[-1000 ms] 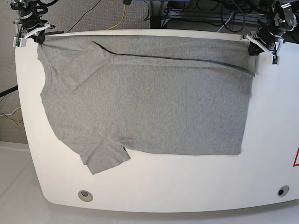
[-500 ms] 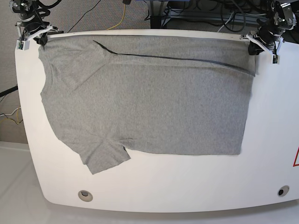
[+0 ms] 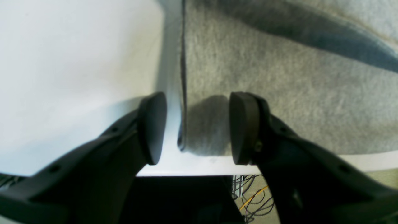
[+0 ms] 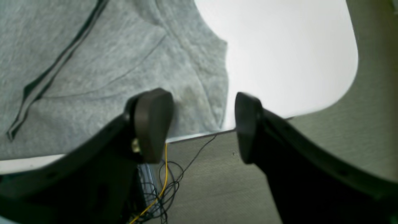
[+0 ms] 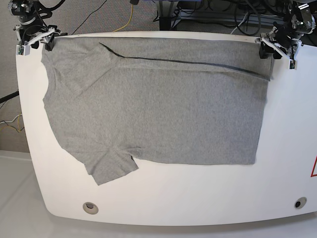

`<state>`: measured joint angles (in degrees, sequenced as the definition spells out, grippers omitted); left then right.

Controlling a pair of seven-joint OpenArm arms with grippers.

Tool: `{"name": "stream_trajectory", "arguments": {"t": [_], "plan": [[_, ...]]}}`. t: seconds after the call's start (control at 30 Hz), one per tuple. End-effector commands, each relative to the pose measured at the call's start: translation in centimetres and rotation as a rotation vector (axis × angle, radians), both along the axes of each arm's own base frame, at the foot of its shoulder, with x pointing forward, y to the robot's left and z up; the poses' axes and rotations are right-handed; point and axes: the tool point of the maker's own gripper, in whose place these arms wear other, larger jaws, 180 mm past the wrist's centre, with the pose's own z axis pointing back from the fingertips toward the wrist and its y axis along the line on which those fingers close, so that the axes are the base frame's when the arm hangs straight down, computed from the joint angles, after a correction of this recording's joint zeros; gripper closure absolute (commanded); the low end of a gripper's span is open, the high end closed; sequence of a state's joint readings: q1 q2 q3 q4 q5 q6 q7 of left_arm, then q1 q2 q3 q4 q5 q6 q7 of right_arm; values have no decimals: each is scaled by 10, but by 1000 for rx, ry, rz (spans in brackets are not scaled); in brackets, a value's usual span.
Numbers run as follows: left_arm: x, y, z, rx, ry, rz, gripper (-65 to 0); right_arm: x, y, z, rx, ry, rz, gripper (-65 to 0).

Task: Fold the T-shirt properly
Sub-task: 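Open both grippers and release the shirt edge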

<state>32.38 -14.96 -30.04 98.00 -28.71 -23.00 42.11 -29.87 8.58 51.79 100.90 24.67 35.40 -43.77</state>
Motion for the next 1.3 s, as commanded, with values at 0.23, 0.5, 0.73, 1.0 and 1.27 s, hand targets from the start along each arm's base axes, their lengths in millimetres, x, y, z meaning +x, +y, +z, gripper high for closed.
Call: {"name": "stream_trajectory", "arguments": {"t": [0.23,0.5,0.73,1.0,1.27], "plan": [[16,16,25,75,-54,-13,-307,9,-9,21,-42,-44,8,-340],[23,30,37,110,-86,3,-317,7,-10,17,-30,-33,-3,-345],[40,35,53,134,-153,12,-317,20,-21,36,-73,-85,-15,-347],[80,41,83,165,-265,5,-315,56,-28,60,-107,-174,11,-340],[129,42,121,205,-387,-3,-312,112,-26,96,-136,-311,66,-343]]}}
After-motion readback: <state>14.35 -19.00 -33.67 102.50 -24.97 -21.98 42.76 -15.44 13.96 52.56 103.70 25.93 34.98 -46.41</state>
